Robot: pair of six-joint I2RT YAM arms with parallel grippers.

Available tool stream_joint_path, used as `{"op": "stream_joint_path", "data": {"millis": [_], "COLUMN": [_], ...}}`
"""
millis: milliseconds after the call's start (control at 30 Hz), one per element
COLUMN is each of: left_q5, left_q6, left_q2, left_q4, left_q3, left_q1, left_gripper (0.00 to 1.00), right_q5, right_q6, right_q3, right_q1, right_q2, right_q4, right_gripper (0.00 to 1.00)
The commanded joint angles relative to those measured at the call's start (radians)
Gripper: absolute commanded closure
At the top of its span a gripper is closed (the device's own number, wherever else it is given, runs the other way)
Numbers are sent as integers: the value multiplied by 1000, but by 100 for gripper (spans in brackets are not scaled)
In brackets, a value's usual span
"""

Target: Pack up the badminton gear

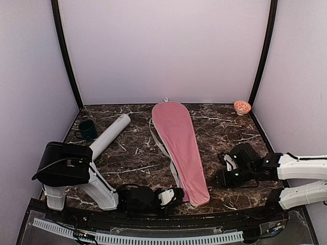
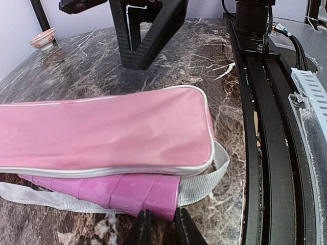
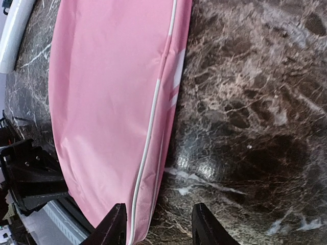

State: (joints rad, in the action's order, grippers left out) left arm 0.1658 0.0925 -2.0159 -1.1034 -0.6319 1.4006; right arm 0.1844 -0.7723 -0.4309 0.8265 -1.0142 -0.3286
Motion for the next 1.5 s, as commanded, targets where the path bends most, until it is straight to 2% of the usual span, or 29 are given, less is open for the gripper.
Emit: {"op": "stream_joint_path", "data": {"millis": [0,267,567,833,1067,1233,1467], "left_q5": [0,-2,-12,-44,-65,-88,-82], "left_q6": [9,16,28,42,62,44,89], "left_q2": [-1,2,-3,-39,-53,-66,-106], "left_q4": [15,21,37,30,25,38,131], "left_q3": [-14,-21,-42,-96,-129,-115,-144], "left_q1": [-8,-8,-8,-10,-20,-41,-42], "left_gripper": [82,83,86,87,88,88,90], "right_q5": [143,301,363,416,431,447,469], "right_q6": [-29,-102,-133,-200,-219,-223,-232], "right_q3": [44,167,244,301,297,295,284], "right_q1": [-22,-22,-21,-17,11,20,32], "right_q2": [-21,-98,-198,-220,-255,-267,-278], "right_q4": [178,438,641,780,844,877,906], "right_gripper": [56,59,67,66,64,67,65]}}
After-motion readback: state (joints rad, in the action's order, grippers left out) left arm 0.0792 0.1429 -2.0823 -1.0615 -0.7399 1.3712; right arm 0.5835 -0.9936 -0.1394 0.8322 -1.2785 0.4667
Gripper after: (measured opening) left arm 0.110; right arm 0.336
